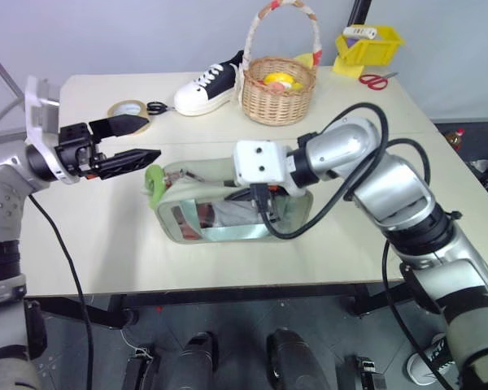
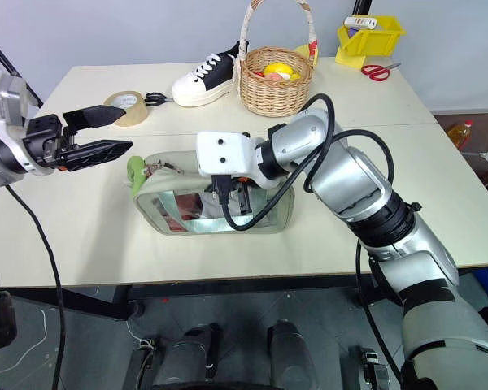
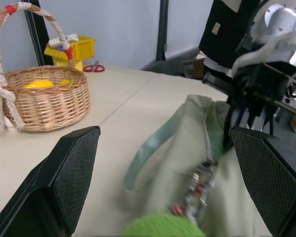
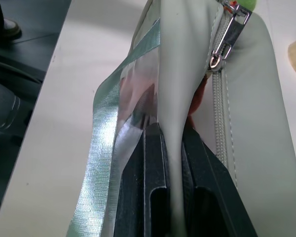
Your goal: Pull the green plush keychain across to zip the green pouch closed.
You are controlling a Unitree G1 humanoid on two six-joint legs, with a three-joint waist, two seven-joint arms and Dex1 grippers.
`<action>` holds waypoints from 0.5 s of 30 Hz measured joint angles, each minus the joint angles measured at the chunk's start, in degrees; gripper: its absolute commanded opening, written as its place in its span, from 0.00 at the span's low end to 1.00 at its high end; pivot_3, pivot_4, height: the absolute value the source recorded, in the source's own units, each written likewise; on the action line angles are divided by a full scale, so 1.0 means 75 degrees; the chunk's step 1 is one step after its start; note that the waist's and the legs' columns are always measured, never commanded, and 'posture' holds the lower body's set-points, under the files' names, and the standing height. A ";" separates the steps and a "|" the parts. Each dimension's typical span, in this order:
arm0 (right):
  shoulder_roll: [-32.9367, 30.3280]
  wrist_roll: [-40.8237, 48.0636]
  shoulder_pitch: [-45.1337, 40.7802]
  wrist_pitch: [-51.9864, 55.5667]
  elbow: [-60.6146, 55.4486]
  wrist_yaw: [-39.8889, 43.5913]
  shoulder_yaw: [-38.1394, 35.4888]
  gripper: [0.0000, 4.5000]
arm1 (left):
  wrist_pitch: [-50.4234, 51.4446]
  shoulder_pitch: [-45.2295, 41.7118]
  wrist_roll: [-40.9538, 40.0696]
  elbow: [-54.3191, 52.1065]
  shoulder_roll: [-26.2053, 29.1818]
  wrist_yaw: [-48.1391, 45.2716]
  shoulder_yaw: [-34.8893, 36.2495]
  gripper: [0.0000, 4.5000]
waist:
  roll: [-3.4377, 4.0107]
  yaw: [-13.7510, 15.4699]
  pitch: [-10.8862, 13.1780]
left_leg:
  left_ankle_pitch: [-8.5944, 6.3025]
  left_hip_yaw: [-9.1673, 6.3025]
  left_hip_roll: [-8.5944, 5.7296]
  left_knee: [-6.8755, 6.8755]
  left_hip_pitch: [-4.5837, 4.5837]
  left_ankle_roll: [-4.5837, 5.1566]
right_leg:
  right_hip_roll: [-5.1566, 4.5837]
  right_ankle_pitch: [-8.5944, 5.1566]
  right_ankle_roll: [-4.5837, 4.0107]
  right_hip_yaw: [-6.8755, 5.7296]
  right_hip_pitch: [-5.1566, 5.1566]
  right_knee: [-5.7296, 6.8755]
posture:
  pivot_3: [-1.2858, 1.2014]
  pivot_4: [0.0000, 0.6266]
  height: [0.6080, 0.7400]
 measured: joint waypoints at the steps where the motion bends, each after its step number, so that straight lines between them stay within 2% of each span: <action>1: 0.0010 -0.0006 0.0001 0.0131 -0.0026 -0.0069 0.0008 0.26 | 0.0001 0.0000 0.0014 0.0000 0.0000 -0.0014 -0.0005 1.00 | 0.0000 0.0002 0.0000 | 0.0000 0.0000 0.0000 0.0000 0.0000 0.0000 | 0.0000 0.0000 0.0000 0.0000 0.0000 0.0000 | 0.52 0.24 0.66; 4: 0.0013 -0.0007 0.0003 0.0438 -0.0033 -0.0204 0.0048 0.57 | 0.0002 -0.0001 0.0051 0.0001 0.0000 -0.0070 -0.0048 1.00 | 0.0000 0.0011 0.0000 | 0.0000 0.0000 0.0000 0.0001 0.0000 0.0000 | -0.0002 0.0000 0.0000 0.0000 0.0002 0.0000 | 0.52 0.24 0.66; 7: -0.0002 0.0051 0.0001 0.0684 -0.0041 -0.0267 0.0038 0.95 | 0.0003 -0.0002 0.0062 0.0004 0.0001 -0.0123 -0.0168 1.00 | -0.0001 0.0015 -0.0001 | 0.0000 -0.0001 0.0000 0.0001 0.0000 0.0000 | -0.0002 0.0000 0.0000 -0.0001 0.0002 0.0000 | 0.52 0.24 0.66; 8: -0.0039 0.0107 0.0001 0.0750 -0.0061 -0.0264 0.0018 0.99 | 0.0003 -0.0010 0.0063 0.0009 0.0001 -0.0134 -0.0179 1.00 | -0.0001 0.0015 -0.0001 | 0.0000 -0.0001 0.0000 0.0002 0.0000 0.0000 | -0.0003 0.0000 0.0000 0.0000 0.0002 0.0000 | 0.52 0.24 0.66; 12: -0.0511 0.0394 -0.0079 0.1059 -0.0066 -0.0166 -0.0355 0.99 | 0.0004 -0.0093 0.0069 0.0081 0.0018 -0.0236 -0.0229 1.00 | -0.0001 0.0036 -0.0001 | 0.0000 -0.0001 -0.0003 0.0002 0.0000 0.0000 | -0.0006 0.0000 0.0000 -0.0001 0.0004 -0.0001 | 0.52 0.24 0.66; 15: -0.1026 0.0896 -0.0391 0.1470 -0.0097 0.0101 -0.1043 0.99 | -0.0005 -0.0180 0.0141 0.0241 0.0027 -0.0288 -0.0256 1.00 | 0.0000 0.0060 0.0000 | 0.0000 0.0000 -0.0003 0.0000 0.0000 0.0001 | -0.0006 0.0000 0.0000 -0.0002 0.0004 -0.0003 | 0.52 0.24 0.66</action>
